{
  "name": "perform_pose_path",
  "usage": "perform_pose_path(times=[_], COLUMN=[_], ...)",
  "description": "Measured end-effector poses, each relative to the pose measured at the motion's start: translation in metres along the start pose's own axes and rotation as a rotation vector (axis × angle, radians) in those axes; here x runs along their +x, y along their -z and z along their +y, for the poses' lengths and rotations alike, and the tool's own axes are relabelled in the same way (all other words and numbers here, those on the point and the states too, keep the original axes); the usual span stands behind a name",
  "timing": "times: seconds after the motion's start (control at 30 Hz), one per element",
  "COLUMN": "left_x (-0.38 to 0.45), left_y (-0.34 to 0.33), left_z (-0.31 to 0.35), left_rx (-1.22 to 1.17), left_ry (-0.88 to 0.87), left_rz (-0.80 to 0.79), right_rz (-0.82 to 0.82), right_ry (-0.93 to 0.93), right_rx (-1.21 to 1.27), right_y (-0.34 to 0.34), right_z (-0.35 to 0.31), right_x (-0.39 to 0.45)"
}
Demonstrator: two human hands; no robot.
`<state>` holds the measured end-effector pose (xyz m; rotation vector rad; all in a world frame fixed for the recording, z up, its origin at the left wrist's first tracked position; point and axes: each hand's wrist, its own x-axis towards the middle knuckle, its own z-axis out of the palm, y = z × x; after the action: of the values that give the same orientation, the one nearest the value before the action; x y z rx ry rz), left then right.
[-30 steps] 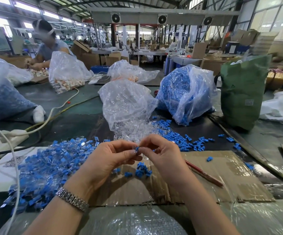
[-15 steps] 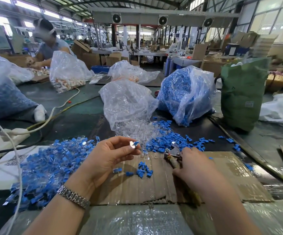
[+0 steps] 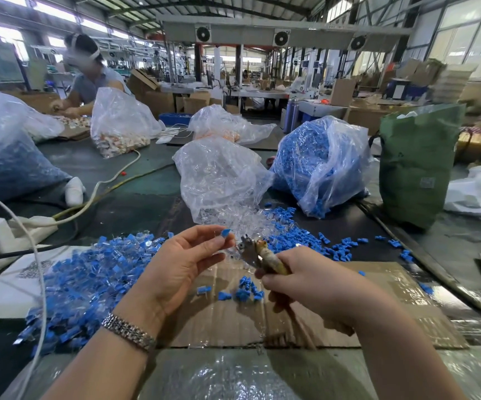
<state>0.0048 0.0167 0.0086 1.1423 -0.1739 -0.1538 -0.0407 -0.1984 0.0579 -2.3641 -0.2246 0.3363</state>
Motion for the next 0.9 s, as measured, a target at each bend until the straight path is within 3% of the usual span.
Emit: perform_pose_path(times=[0.3, 0.53, 0.73, 0.9], left_x=[-0.001, -0.005, -0.005, -0.005], left_y=[-0.004, -0.006, -0.006, -0.003], left_z=[-0.002, -0.001, -0.001, 0.000], left_rx=[0.028, 0.210, 0.317, 0.409], left_ry=[-0.013, -0.063, -0.075, -0.157], left_rz=[-0.009, 0.014, 0.028, 0.064], right_rz=[-0.056, -0.061, 0.032, -0.021], right_ry=[0.049, 0.029, -0.016, -0.012], right_rx=[0.041, 0.159, 0.092, 0.247], right_y=[-0.013, -0.023, -0.037, -0.026], right_z=[-0.015, -0.010, -0.010, -0.010], right_x=[0.007, 0.009, 0.013, 0.005])
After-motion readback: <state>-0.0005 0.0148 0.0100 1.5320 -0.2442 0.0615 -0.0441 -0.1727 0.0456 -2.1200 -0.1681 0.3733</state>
